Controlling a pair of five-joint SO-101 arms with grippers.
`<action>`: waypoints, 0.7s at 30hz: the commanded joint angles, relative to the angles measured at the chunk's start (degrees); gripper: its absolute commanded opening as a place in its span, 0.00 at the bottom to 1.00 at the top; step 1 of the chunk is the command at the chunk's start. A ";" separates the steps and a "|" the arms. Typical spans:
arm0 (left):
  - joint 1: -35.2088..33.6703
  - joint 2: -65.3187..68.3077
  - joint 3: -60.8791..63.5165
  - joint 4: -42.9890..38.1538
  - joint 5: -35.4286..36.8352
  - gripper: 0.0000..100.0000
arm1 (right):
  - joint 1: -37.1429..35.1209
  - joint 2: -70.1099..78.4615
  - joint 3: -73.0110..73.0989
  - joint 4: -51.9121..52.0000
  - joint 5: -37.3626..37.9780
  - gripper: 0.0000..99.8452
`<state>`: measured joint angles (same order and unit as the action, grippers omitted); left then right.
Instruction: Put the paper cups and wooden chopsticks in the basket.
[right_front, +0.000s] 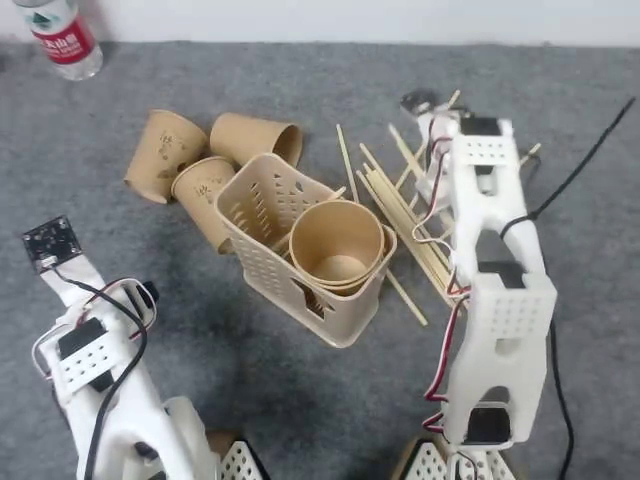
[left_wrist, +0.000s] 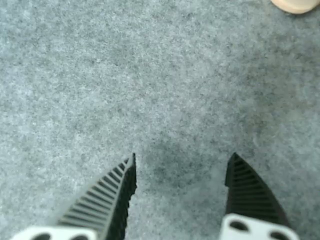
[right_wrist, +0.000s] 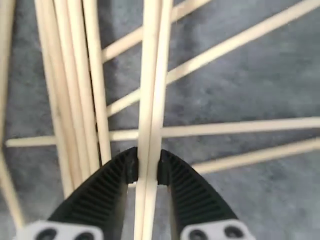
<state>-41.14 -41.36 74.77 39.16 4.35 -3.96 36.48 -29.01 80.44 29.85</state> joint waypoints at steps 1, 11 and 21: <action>0.26 -1.41 -0.22 -1.23 0.00 0.28 | 0.31 -9.89 -8.44 6.29 0.62 0.01; 0.26 -1.41 -0.22 -1.14 0.00 0.28 | -6.11 -29.76 -21.10 12.09 0.09 0.01; 0.18 -1.41 -0.22 -1.05 0.00 0.28 | -33.10 -45.49 -22.86 0.48 -26.81 0.01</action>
<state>-41.14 -41.36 74.77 39.16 4.35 -30.95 -4.92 -49.41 84.75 10.86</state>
